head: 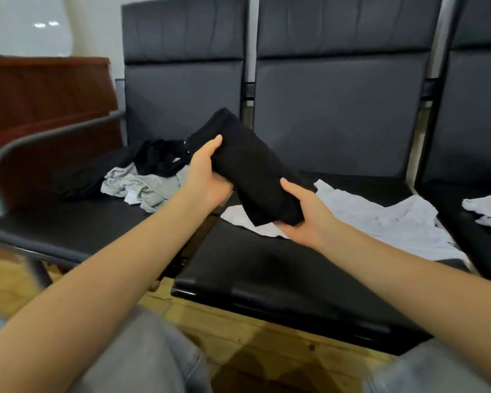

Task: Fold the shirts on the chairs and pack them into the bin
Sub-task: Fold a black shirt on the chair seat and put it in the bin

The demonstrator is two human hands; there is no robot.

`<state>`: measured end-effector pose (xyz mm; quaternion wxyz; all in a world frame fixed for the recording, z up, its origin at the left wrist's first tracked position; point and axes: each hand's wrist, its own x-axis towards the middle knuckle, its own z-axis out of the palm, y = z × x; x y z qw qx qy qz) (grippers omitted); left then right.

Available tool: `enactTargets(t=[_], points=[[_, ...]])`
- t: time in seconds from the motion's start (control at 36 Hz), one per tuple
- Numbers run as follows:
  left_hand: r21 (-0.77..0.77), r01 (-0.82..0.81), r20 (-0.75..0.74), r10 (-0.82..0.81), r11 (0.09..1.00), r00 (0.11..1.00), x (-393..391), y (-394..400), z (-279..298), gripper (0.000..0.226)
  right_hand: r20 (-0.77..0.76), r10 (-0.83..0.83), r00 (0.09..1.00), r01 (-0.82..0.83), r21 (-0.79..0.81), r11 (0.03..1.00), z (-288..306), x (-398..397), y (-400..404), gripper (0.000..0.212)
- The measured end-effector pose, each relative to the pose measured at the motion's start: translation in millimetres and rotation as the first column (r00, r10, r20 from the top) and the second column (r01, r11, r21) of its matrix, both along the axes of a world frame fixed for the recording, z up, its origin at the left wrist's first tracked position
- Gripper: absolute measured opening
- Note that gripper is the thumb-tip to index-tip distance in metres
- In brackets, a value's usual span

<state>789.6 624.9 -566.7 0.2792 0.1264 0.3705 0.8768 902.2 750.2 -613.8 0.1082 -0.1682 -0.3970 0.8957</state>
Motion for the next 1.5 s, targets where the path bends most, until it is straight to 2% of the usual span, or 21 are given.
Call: enactTargets(t=[0.08,0.14,0.22,0.31,0.42,0.47,0.53,0.61,0.67,0.72,0.78,0.83,0.94,1.06,1.17,1.25,1.36,1.44,1.5], points=[[-0.014,0.027,-0.022,-0.027,1.000,0.999,-15,-31,-1,0.032,-0.104,-0.029,0.994,0.038,0.080,0.996,8,-8,-3,0.016],[-0.038,0.022,0.028,-0.021,0.999,0.999,-26,-54,-2,0.033,-0.087,-0.050,0.995,0.063,0.151,0.987,14,-17,-7,0.015],[-0.107,0.009,0.078,0.000,0.994,0.997,-42,-93,-8,0.052,-0.031,-0.027,0.999,0.033,0.225,0.974,20,-39,-19,0.013],[-0.236,-0.024,0.028,0.031,0.971,0.999,-54,-140,-10,0.063,0.037,-0.008,0.999,-0.006,0.354,0.935,23,-69,-43,0.024],[-0.456,-0.064,0.031,0.088,0.888,0.996,-70,-213,-13,0.054,0.111,0.074,0.991,-0.123,0.540,0.832,28,-111,-99,0.036],[-0.566,-0.101,0.007,0.128,0.818,0.992,-78,-255,-20,0.044,0.145,0.137,0.980,-0.197,0.598,0.777,25,-139,-136,0.048],[-0.674,-0.120,-0.021,0.143,0.729,0.990,-76,-282,-27,0.033,0.173,0.182,0.968,-0.251,0.629,0.736,20,-158,-165,0.047],[-0.747,-0.274,-0.108,0.297,0.605,0.949,-79,-342,-51,0.022,0.269,0.289,0.919,-0.394,0.650,0.649,3,-190,-231,0.071],[-0.763,-0.392,-0.151,0.448,0.514,0.881,-83,-383,-77,0.022,0.307,0.315,0.898,-0.438,0.674,0.594,-18,-205,-278,0.081],[-0.771,-0.495,-0.210,0.573,0.401,0.792,-82,-424,-105,0.023,0.311,0.336,0.889,-0.453,0.704,0.547,-49,-212,-325,0.067],[-0.802,-0.524,-0.282,0.593,0.285,0.754,-78,-458,-133,0.030,0.305,0.374,0.876,-0.472,0.703,0.532,-78,-209,-366,0.051],[-0.825,-0.531,-0.335,0.589,0.194,0.735,-70,-487,-158,0.035,0.319,0.427,0.846,-0.519,0.677,0.522,-103,-204,-403,0.046],[-0.877,-0.476,-0.323,0.650,0.068,0.687,-59,-549,-211,0.038,0.375,0.543,0.751,-0.633,0.643,0.432,-148,-205,-467,0.045],[-0.914,-0.406,-0.287,0.729,-0.014,0.622,-60,-592,-248,0.040,0.484,0.522,0.703,-0.686,0.655,0.317,-185,-219,-513,0.045],[-0.924,-0.375,-0.291,0.780,-0.078,0.554,-69,-623,-280,0.040,0.527,0.503,0.685,-0.704,0.657,0.269,-210,-244,-555,0.043],[-0.931,-0.337,-0.309,0.799,-0.143,0.516,-79,-646,-300,0.042,0.508,0.548,0.664,-0.712,0.653,0.257,-223,-266,-586,0.049],[-0.950,-0.207,-0.311,0.775,-0.234,0.550,-86,-675,-326,0.046,0.547,0.644,0.534,-0.785,0.604,0.138,-243,-282,-623,0.066],[-0.972,-0.054,-0.209,0.737,-0.229,0.643,-85,-694,-355,0.046,0.604,0.667,0.438,-0.837,0.544,0.057,-264,-282,-630,0.069],[-0.976,0.052,-0.122,0.726,-0.212,0.676,-84,-701,-372,0.050,0.632,0.661,0.404,-0.848,0.530,0.011,-275,-279,-621,0.066]])
